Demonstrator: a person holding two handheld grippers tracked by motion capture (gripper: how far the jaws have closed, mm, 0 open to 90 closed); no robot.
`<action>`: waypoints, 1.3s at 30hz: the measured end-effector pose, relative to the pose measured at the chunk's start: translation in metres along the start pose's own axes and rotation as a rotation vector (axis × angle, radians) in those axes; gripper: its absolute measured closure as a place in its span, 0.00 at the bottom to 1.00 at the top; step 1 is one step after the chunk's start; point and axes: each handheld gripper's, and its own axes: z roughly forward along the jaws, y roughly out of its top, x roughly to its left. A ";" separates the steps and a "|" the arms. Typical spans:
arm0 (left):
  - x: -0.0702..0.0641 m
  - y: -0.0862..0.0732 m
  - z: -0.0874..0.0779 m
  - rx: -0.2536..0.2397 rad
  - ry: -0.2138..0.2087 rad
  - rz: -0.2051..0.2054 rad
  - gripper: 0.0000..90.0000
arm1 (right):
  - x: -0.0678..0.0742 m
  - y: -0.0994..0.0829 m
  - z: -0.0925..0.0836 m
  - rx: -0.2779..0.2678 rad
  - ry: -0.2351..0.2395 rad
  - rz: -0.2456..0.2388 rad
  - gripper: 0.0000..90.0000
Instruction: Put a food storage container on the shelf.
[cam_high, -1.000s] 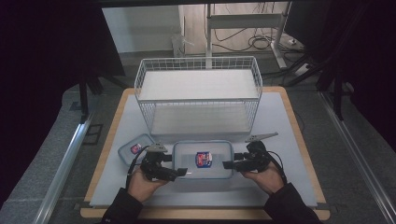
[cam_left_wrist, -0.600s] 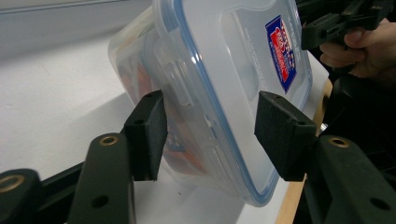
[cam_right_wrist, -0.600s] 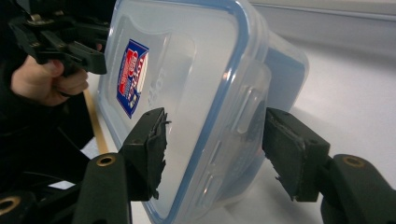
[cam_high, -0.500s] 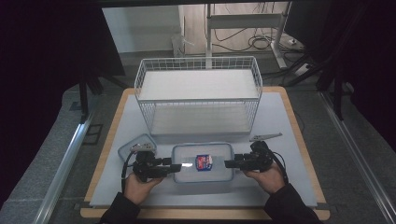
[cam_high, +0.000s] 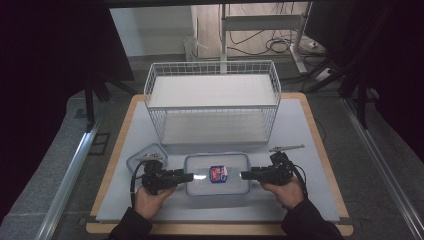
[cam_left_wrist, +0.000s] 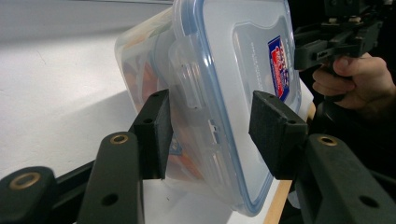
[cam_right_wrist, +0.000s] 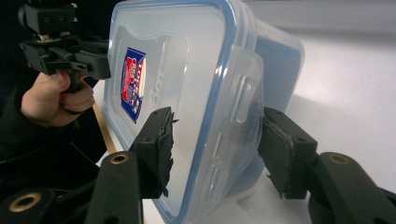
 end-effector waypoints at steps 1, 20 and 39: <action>0.000 0.000 0.000 0.000 0.002 -0.002 0.56 | 0.000 0.000 0.000 0.001 -0.001 0.004 0.52; -0.014 0.012 -0.006 -0.046 0.044 0.056 0.58 | 0.017 0.003 -0.009 -0.061 -0.059 -0.053 0.56; -0.031 0.051 -0.026 -0.073 0.047 0.125 0.58 | 0.040 0.036 -0.029 -0.125 -0.064 -0.138 0.56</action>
